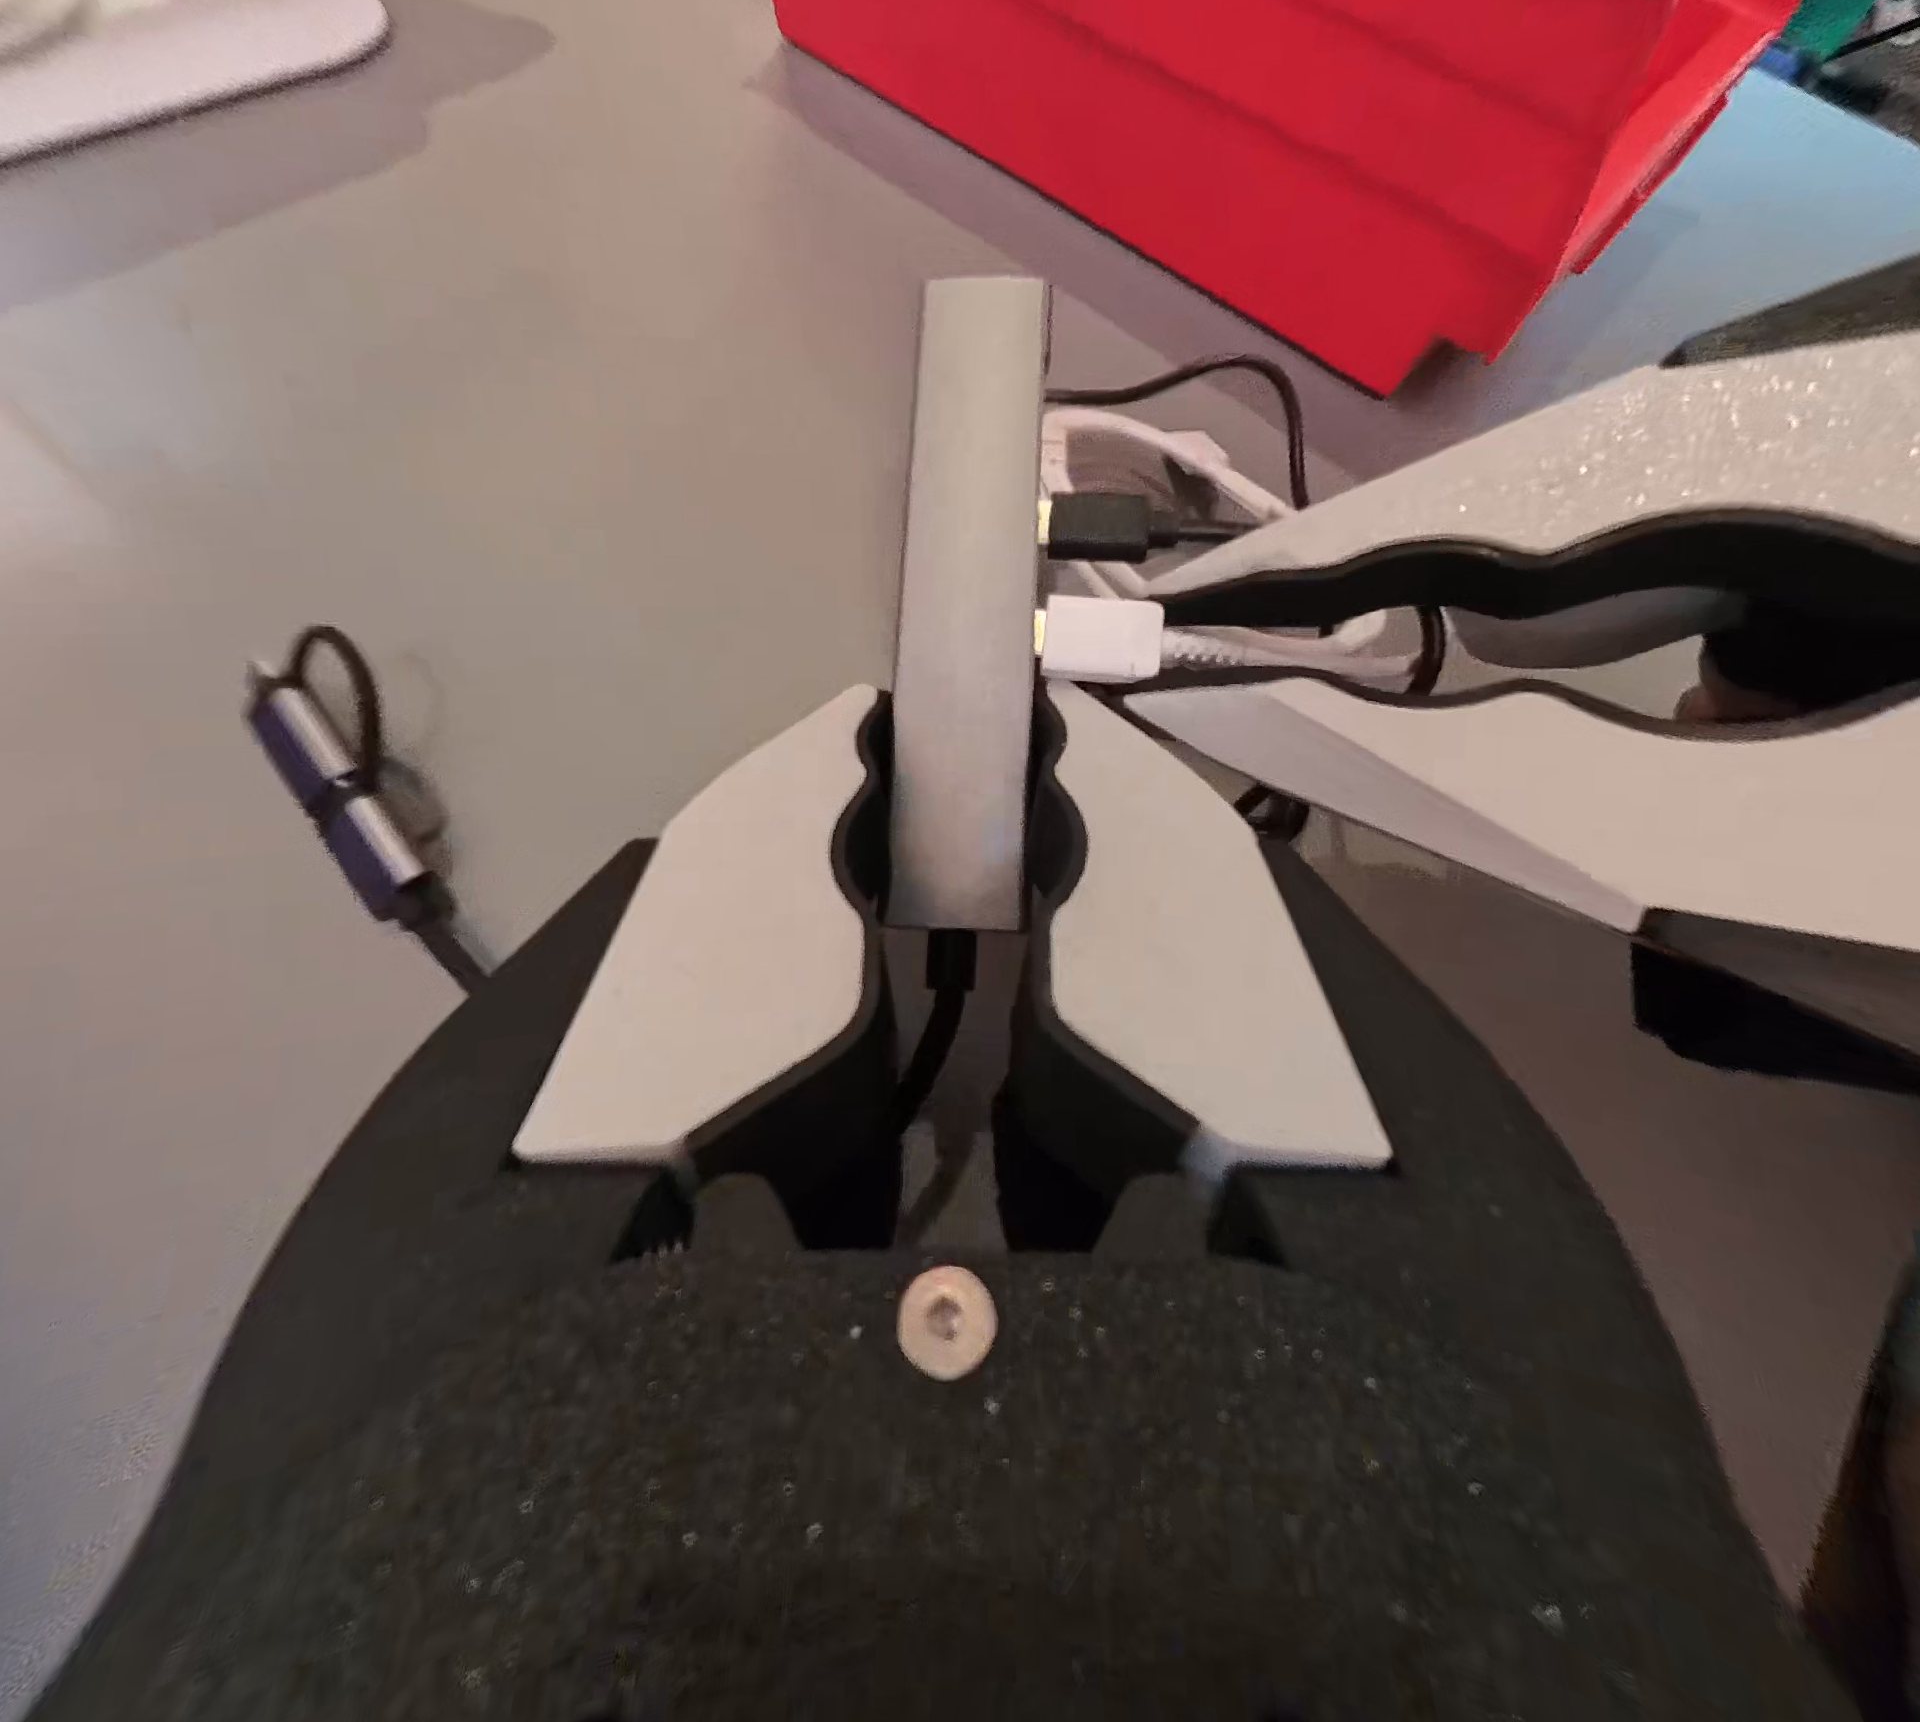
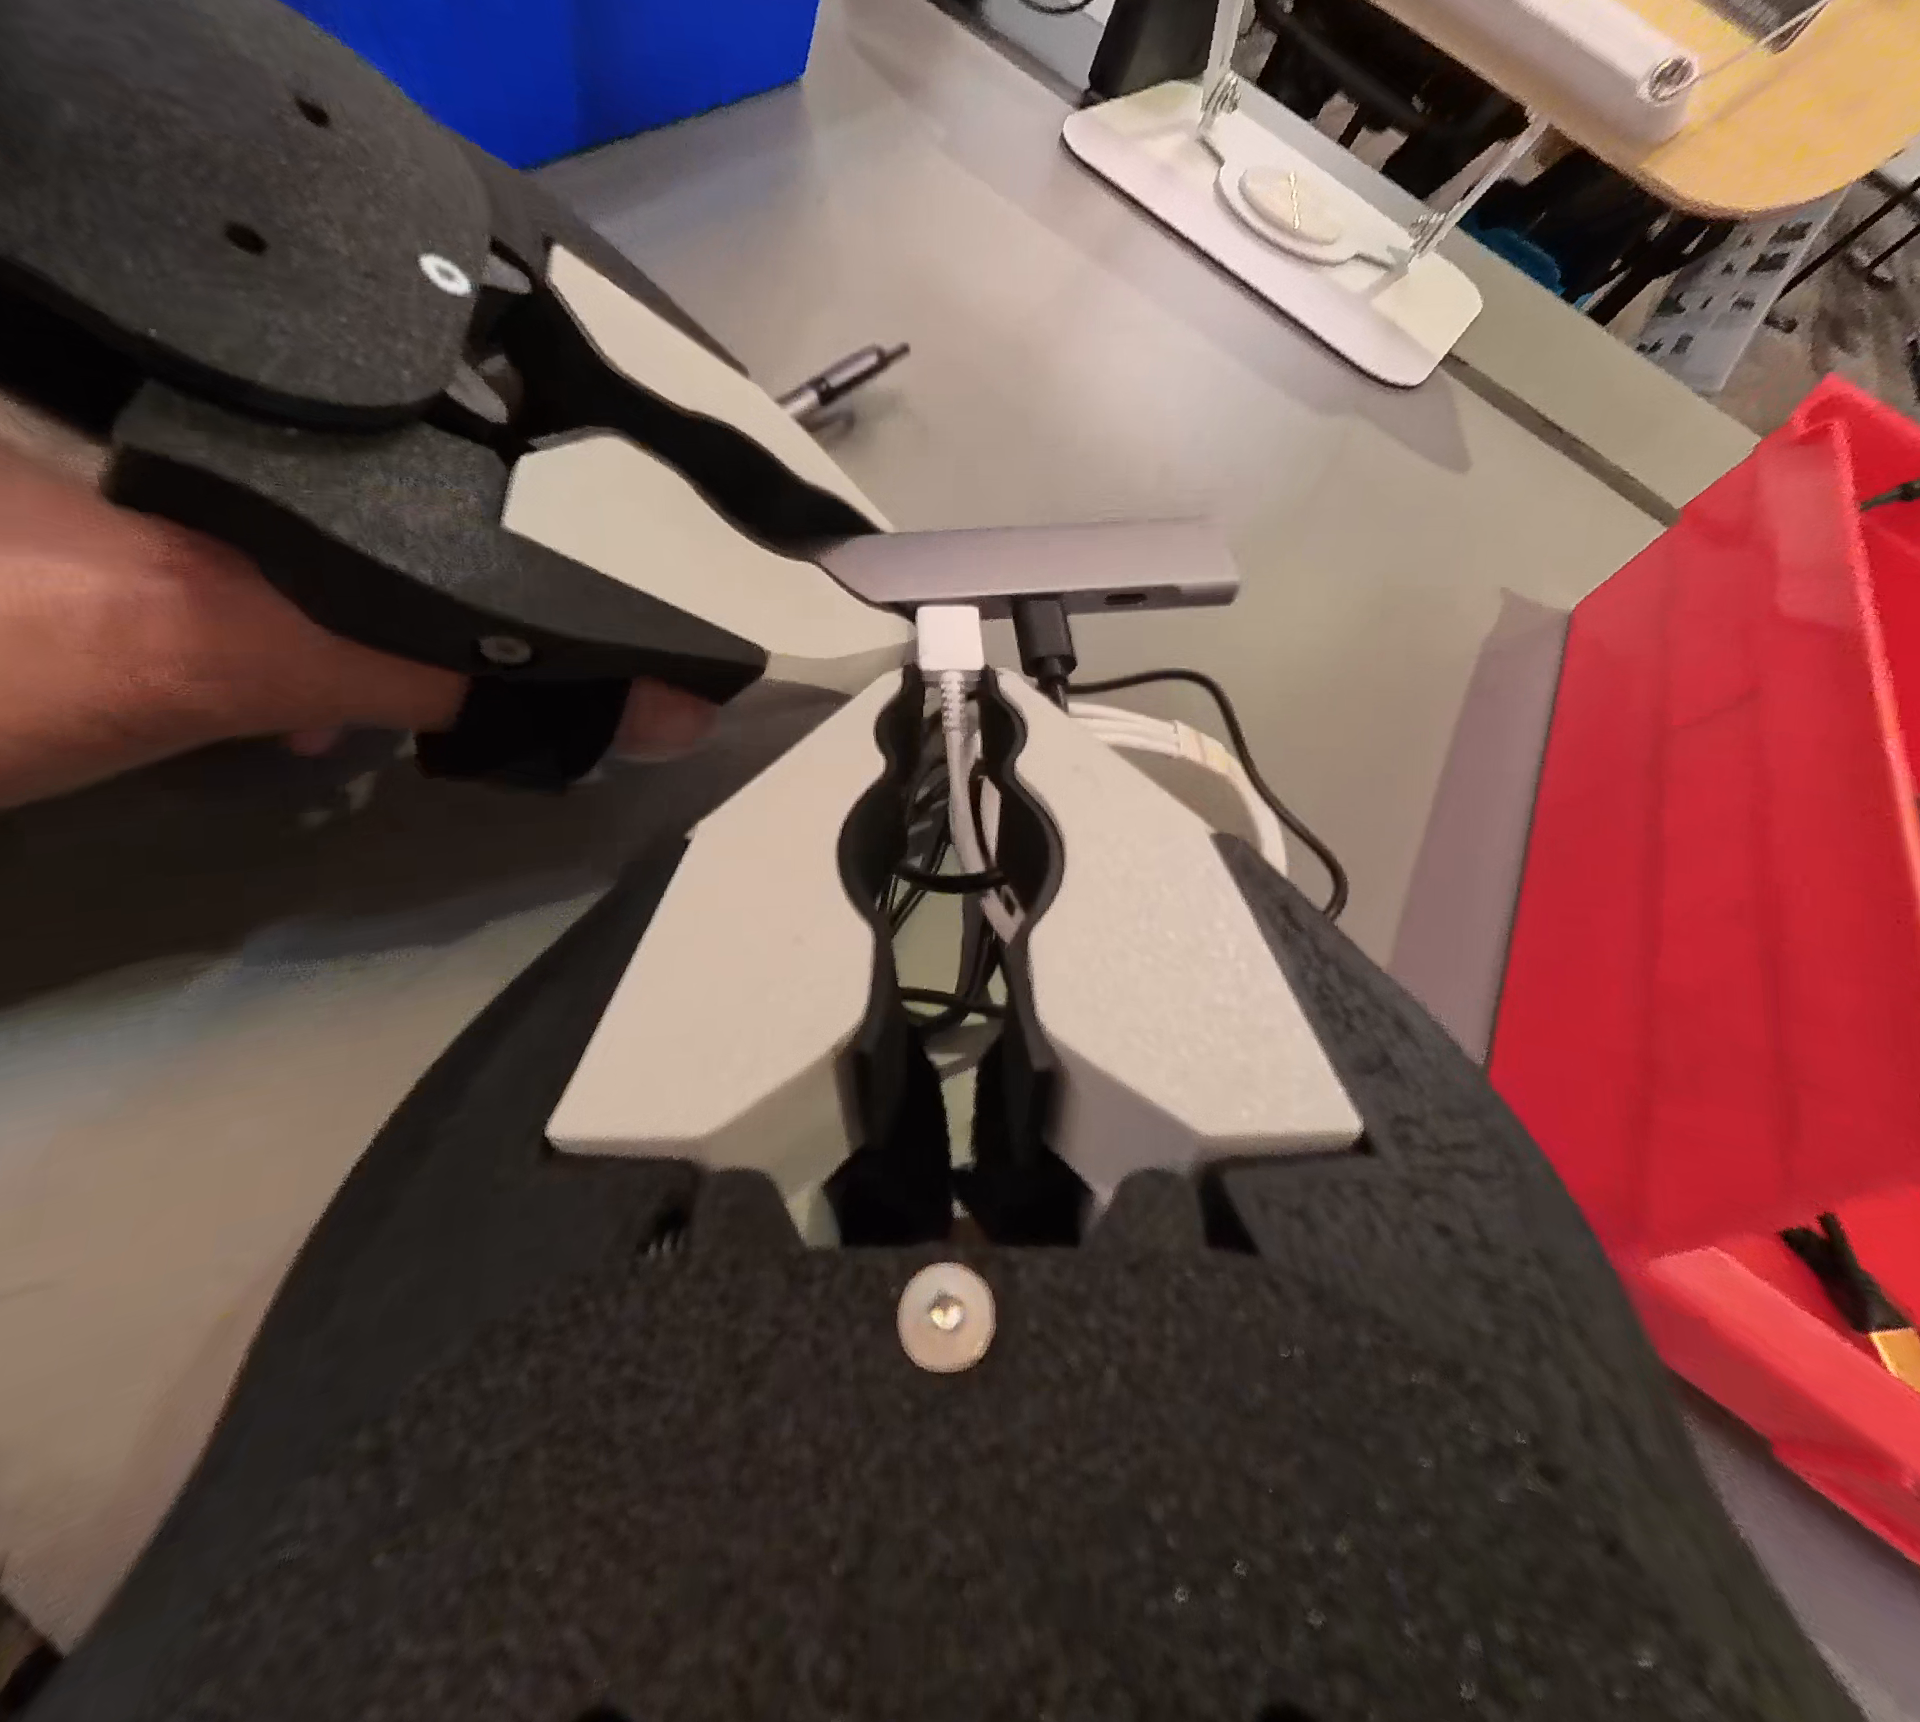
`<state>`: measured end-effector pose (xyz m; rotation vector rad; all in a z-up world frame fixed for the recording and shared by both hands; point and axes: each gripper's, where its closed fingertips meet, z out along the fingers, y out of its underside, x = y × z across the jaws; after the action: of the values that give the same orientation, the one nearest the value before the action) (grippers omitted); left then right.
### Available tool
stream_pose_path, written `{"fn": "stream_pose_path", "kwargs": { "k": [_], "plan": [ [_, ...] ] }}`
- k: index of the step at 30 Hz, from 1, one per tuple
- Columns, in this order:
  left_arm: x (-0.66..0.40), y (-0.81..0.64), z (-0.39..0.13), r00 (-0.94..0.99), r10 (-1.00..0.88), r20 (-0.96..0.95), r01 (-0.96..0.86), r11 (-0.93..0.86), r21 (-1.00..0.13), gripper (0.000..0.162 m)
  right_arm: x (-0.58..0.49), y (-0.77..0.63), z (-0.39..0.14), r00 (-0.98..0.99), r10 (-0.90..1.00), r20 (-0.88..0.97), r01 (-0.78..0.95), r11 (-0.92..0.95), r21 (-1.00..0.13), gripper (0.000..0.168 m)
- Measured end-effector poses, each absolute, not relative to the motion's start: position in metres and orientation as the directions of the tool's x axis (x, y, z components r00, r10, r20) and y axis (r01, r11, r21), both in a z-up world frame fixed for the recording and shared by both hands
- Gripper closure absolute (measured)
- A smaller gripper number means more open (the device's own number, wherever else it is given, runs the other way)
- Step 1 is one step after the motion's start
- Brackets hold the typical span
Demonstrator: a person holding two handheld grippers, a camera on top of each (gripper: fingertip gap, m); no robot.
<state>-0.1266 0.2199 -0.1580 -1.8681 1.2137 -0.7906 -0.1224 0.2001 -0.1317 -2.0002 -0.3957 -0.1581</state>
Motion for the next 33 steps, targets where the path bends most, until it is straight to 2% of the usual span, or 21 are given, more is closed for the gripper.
{"fn": "stream_pose_path", "kwargs": {
  "k": [1, 2, 4, 7, 9, 11, 15, 17, 21, 23, 25, 27, 28, 33],
  "plan": [
    [-0.128, 0.224, -0.161, 0.383, -0.919, 0.093, -0.472, -0.281, -0.836, 0.138, -0.122, 0.199, -0.135, 0.939, 0.212, 0.272, 0.339, -0.421, -0.841, 0.166],
    [-0.140, 0.246, -0.163, 0.484, -0.874, 0.047, -0.462, -0.300, -0.834, 0.139, -0.122, 0.196, -0.133, 0.942, 0.211, 0.262, 0.328, -0.408, -0.852, 0.167],
    [-0.160, 0.279, -0.159, 0.532, -0.840, 0.105, -0.404, -0.361, -0.840, 0.139, -0.127, 0.183, -0.130, 0.958, 0.216, 0.186, 0.263, -0.413, -0.872, 0.167],
    [-0.151, 0.259, -0.140, 0.438, -0.898, 0.038, -0.435, -0.249, -0.865, 0.138, -0.136, 0.181, -0.118, 0.953, 0.246, 0.176, 0.259, -0.362, -0.896, 0.166],
    [-0.145, 0.249, -0.134, 0.417, -0.901, 0.120, -0.379, -0.292, -0.878, 0.139, -0.133, 0.185, -0.118, 0.949, 0.250, 0.192, 0.276, -0.370, -0.887, 0.166],
    [-0.155, 0.260, -0.138, 0.466, -0.870, 0.160, -0.358, -0.350, -0.866, 0.138, -0.138, 0.183, -0.116, 0.942, 0.296, 0.157, 0.254, -0.328, -0.910, 0.159],
    [-0.170, 0.271, -0.137, 0.474, -0.873, 0.113, -0.382, -0.320, -0.867, 0.139, -0.161, 0.174, -0.108, 0.894, 0.436, 0.098, 0.231, -0.261, -0.937, 0.145],
    [-0.171, 0.266, -0.134, 0.448, -0.892, 0.068, -0.409, -0.271, -0.871, 0.139, -0.167, 0.173, -0.115, 0.879, 0.476, 0.025, 0.195, -0.310, -0.930, 0.134],
    [-0.167, 0.247, -0.128, 0.360, -0.928, -0.096, -0.480, -0.096, -0.872, 0.139, -0.152, 0.175, -0.077, 0.900, 0.435, -0.017, 0.065, -0.173, -0.983, 0.134],
    [-0.161, 0.232, -0.125, 0.302, -0.943, -0.138, -0.503, -0.035, -0.864, 0.139, -0.137, 0.181, -0.083, 0.932, 0.361, 0.032, 0.107, -0.188, -0.976, 0.133],
    [-0.155, 0.219, -0.126, 0.281, -0.952, -0.116, -0.512, -0.047, -0.858, 0.138, -0.131, 0.187, -0.095, 0.935, 0.310, 0.171, 0.242, -0.206, -0.948, 0.133],
    [-0.151, 0.208, -0.125, 0.263, -0.963, -0.064, -0.497, -0.078, -0.864, 0.139, -0.134, 0.190, -0.095, 0.921, 0.281, 0.270, 0.327, -0.178, -0.928, 0.141],
    [-0.151, 0.208, -0.124, 0.279, -0.959, -0.055, -0.488, -0.092, -0.868, 0.139, -0.136, 0.190, -0.095, 0.918, 0.282, 0.279, 0.335, -0.174, -0.926, 0.147],
    [-0.152, 0.207, -0.123, 0.262, -0.963, -0.066, -0.495, -0.075, -0.865, 0.138, -0.135, 0.192, -0.095, 0.936, 0.260, 0.238, 0.291, -0.187, -0.938, 0.147]
  ]
}}
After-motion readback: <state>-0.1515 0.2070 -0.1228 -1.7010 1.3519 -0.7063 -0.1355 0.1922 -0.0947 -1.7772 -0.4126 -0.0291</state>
